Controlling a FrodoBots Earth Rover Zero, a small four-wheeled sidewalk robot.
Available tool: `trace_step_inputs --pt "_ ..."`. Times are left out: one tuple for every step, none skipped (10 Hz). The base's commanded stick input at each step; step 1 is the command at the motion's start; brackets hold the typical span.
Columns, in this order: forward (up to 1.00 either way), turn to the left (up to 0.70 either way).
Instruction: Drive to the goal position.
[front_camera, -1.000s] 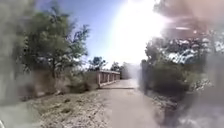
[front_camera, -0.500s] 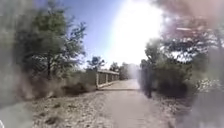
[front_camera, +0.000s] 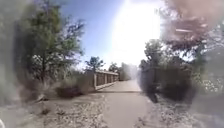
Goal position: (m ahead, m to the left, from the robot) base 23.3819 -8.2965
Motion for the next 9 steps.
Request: trace_step_inputs --pt "0.70 0.00" --pt "0.70 0.00" --pt "0.70 0.00" --pt "0.70 0.00" --pt "0.70 0.00" --pt "0.70 0.00" --pt "0.70 0.00" --pt "0.70 0.00" --pt "0.70 0.00"
